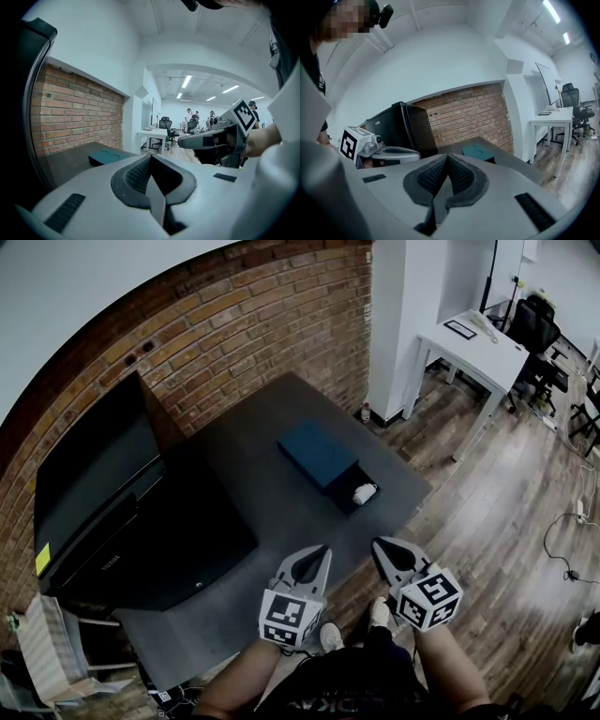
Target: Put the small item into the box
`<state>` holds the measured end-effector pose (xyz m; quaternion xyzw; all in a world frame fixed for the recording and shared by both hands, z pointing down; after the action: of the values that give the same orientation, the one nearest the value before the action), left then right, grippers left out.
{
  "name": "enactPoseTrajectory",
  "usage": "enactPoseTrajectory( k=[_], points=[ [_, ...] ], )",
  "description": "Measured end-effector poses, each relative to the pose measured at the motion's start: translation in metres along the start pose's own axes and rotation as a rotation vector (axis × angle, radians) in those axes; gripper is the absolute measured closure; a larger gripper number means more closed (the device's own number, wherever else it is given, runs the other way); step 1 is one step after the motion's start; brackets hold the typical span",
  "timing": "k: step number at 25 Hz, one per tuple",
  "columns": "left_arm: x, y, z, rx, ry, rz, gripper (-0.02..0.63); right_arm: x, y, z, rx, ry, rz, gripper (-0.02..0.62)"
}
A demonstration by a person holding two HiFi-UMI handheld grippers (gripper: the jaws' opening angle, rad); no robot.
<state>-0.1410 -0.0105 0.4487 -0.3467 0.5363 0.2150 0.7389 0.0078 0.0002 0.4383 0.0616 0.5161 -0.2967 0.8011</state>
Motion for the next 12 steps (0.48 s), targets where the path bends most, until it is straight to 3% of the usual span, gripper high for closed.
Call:
enactPoseTrajectory(
  k=[12],
  points=[
    [-0.0033, 0.0051, -0.0034, -0.011, 0.007, 0.011, 0.572, -0.0039, -0.0018, -0.0062, -0.012, 0.006, 0.001, 0.577]
  ],
)
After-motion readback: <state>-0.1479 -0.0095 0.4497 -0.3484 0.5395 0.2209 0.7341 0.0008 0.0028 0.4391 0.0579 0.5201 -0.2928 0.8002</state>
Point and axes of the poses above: the fingertips, and each gripper's own axes: y backward along the fingers, z to its right, x out of its top, the point moved 5 cm from there along y, backward along the fingers, and after that the axes turned 14 degrees about -y, right-handed, at the moved point
